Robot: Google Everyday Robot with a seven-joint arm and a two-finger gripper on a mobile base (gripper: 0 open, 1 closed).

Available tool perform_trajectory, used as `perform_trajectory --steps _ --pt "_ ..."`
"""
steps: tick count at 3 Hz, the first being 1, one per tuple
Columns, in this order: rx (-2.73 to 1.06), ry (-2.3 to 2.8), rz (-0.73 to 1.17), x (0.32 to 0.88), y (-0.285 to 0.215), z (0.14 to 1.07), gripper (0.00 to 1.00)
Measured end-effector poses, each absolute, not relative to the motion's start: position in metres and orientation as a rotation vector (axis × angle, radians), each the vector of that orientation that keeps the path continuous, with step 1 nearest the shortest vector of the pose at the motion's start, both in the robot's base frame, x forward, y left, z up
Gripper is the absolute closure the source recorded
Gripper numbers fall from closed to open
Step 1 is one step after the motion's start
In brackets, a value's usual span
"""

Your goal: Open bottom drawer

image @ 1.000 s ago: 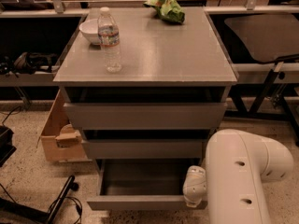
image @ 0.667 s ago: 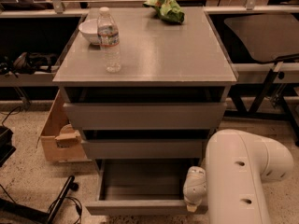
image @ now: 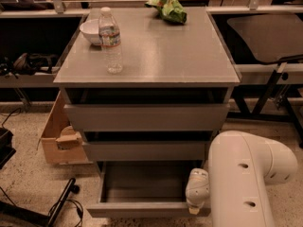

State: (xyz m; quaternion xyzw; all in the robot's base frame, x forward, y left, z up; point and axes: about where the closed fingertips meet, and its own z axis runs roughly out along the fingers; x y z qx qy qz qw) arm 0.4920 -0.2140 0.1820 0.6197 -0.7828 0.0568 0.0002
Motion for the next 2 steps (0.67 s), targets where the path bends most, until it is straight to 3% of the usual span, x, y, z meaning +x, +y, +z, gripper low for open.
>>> perform_trajectory --steps 2 --pt "1.849 -2.46 0.113 0.442 -0.244 0.19 1.0"
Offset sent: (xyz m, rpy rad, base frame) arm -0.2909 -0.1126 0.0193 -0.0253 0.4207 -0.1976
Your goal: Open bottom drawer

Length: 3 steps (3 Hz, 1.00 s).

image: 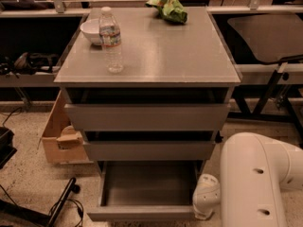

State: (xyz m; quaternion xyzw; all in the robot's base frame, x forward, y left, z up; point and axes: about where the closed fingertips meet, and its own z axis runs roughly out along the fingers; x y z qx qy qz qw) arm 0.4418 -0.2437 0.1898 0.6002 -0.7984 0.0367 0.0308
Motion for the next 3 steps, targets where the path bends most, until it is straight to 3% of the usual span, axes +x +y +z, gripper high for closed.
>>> perform_trajectory --steps 3 --pt "1.815 -2.448 0.084 0.424 -0.253 0.19 1.0"
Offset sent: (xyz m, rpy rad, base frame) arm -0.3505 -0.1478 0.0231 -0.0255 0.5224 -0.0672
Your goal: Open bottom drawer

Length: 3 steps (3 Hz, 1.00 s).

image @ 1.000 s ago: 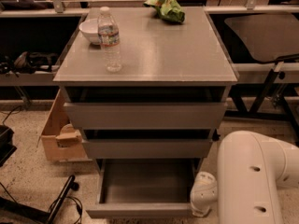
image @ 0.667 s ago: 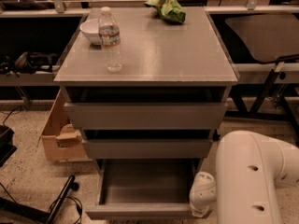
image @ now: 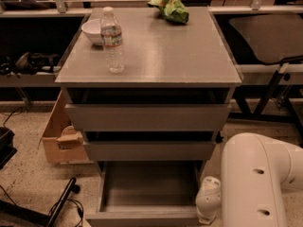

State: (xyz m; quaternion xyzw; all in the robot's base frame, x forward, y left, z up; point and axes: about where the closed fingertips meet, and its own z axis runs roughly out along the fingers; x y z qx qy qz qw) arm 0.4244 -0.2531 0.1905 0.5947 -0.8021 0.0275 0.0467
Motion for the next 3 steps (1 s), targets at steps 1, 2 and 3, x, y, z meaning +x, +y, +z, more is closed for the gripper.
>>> perform_trajectory --steps 1,2,3 --pt "1.807 -2.437 0.066 0.4163 -0.2553 0.1894 1.0" --pt "1.801 -2.428 0.052 0.4104 -0.2567 0.1884 1.0" --pt "1.801 -2.427 0.051 0.4111 -0.2559 0.1884 1.0"
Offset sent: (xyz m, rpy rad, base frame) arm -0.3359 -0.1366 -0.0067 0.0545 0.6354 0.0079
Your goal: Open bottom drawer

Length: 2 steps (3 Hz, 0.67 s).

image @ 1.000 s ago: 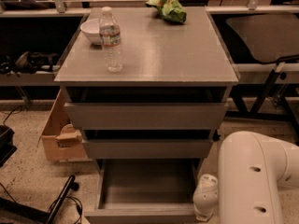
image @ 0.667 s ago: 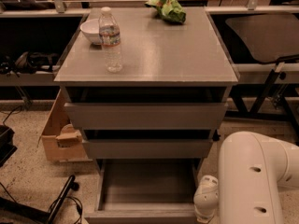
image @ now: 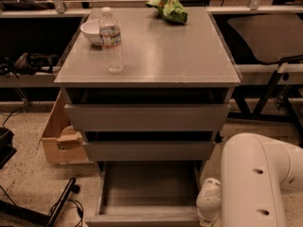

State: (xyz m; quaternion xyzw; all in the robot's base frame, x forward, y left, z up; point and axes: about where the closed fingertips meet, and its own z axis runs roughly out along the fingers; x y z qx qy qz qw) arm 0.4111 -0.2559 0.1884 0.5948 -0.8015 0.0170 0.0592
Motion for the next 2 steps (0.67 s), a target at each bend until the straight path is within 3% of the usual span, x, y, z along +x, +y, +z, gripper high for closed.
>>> perform_trajectory --steps 2 --pt "1.768 -2.395 0.01 0.389 -0.268 0.184 1.0"
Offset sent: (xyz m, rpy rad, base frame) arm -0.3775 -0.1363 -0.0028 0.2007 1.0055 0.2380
